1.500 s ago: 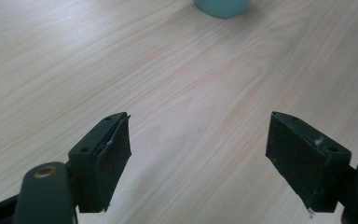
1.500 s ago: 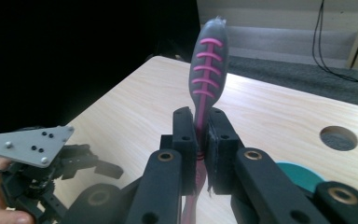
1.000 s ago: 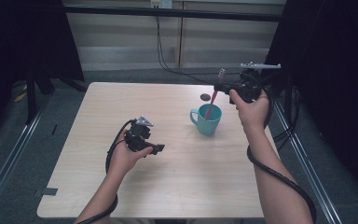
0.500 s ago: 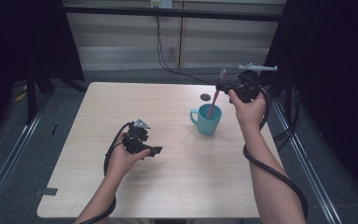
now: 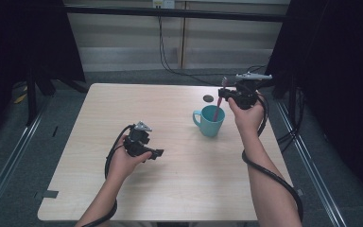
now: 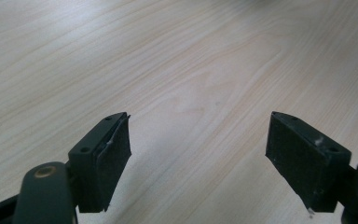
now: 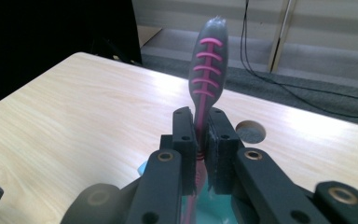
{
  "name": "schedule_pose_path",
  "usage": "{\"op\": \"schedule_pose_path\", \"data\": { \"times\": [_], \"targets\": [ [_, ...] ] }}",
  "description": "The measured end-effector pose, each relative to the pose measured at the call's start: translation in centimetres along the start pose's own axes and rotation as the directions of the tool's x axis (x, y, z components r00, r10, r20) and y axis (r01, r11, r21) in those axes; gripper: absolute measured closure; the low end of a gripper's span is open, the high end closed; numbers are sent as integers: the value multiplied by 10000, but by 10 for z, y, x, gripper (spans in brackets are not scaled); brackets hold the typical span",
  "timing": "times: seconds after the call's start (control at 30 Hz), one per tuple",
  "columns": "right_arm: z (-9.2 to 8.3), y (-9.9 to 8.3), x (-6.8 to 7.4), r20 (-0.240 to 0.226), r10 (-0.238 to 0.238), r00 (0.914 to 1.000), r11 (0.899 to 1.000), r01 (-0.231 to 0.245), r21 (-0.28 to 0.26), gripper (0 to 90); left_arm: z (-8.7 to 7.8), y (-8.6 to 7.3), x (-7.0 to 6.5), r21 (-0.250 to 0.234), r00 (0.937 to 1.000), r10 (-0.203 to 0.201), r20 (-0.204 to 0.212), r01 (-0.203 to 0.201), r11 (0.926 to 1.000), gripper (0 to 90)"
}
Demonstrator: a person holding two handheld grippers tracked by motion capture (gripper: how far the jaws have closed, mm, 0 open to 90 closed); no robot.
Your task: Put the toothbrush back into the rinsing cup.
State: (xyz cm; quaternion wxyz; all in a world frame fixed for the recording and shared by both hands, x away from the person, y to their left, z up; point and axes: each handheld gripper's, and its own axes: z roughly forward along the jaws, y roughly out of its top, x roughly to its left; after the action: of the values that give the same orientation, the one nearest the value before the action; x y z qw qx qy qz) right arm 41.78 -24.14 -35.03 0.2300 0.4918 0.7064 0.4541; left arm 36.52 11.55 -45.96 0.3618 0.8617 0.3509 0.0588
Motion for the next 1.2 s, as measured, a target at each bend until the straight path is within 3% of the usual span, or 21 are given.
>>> {"op": "schedule_pose_path", "data": {
  "times": [1.2],
  "targets": [
    [17, -28, 1, -28, -10, 10000, 9990, 12, 456, 837, 2, -7, 2, 81, 10000, 2, -52, -1, 10000, 218]
  ]
}}
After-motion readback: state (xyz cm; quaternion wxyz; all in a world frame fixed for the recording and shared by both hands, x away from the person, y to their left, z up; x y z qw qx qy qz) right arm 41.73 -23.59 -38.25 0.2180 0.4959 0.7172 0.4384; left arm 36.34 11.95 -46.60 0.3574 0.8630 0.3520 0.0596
